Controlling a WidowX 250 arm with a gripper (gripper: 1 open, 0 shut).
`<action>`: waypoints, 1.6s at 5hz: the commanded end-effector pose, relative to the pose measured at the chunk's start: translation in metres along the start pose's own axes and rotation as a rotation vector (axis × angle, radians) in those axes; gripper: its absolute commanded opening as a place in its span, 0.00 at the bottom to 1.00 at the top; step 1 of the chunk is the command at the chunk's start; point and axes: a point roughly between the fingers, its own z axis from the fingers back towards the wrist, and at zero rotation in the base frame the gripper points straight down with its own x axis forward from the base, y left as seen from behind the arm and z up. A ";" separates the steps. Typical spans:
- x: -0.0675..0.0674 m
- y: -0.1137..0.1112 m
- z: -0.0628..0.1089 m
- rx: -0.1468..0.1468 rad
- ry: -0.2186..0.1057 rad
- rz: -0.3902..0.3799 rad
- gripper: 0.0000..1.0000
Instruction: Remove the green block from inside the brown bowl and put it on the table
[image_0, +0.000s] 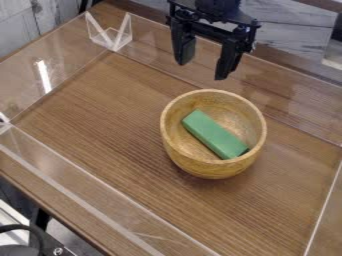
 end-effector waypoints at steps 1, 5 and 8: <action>-0.006 -0.006 0.005 -0.009 -0.002 0.078 1.00; -0.011 -0.057 0.011 -0.087 -0.090 0.627 1.00; -0.011 -0.067 0.000 -0.108 -0.104 0.864 1.00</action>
